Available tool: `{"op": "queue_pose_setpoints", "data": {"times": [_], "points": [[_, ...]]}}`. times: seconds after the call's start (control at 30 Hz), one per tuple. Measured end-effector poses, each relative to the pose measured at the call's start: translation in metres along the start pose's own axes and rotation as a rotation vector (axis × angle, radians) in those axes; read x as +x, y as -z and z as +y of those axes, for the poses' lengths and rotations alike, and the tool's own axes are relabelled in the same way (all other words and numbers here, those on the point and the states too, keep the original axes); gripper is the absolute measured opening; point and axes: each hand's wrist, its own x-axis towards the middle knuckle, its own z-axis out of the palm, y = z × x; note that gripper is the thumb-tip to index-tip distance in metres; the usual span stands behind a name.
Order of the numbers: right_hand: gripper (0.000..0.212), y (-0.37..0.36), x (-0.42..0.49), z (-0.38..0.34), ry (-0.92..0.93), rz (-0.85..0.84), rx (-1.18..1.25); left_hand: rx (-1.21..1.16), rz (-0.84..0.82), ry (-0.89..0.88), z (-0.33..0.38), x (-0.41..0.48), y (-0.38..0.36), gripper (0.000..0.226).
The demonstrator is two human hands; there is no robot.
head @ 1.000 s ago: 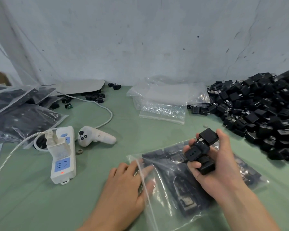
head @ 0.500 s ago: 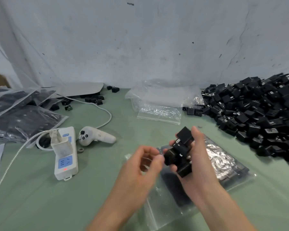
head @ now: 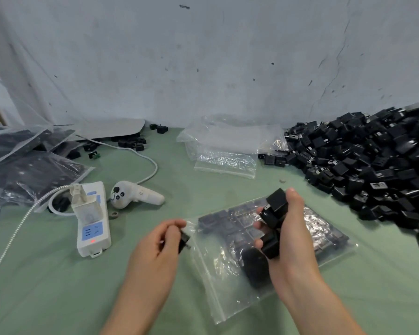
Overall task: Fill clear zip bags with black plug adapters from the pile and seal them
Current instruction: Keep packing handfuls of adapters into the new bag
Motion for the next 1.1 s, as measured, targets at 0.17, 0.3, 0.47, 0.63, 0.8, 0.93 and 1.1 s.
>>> {"op": "queue_pose_setpoints", "data": {"times": [0.17, 0.3, 0.47, 0.63, 0.8, 0.93, 1.1], "points": [[0.042, 0.005, 0.009, -0.013, 0.042, -0.014, 0.018, 0.361, -0.057, 0.02, -0.026, -0.006, 0.009, 0.013], [0.042, 0.007, 0.015, -0.014, 0.032, -0.016, 0.054, 0.461, -0.148, -0.178, -0.027, -0.01, 0.001, 0.013], [0.043, 0.008, 0.023, -0.013, -0.01, -0.01, 0.079, 0.531, -0.185, -0.141, -0.034, -0.011, 0.005, 0.048], [0.043, 0.006, 0.034, -0.013, -0.033, -0.012, 0.088, 0.491, -0.211, -0.205, -0.035, -0.005, 0.004, 0.053], [0.043, 0.003, 0.045, -0.015, -0.048, -0.021, 0.083, 0.57, -0.274, -0.192, -0.038, -0.001, 0.007, 0.07], [0.043, 0.002, 0.053, -0.018, -0.061, -0.03, 0.079, 0.575, -0.205, -0.156, -0.04, 0.004, 0.013, 0.045], [0.044, 0.009, 0.056, -0.016, -0.082, -0.058, 0.062, 0.648, -0.245, -0.228, -0.039, 0.007, 0.007, 0.03]]}}
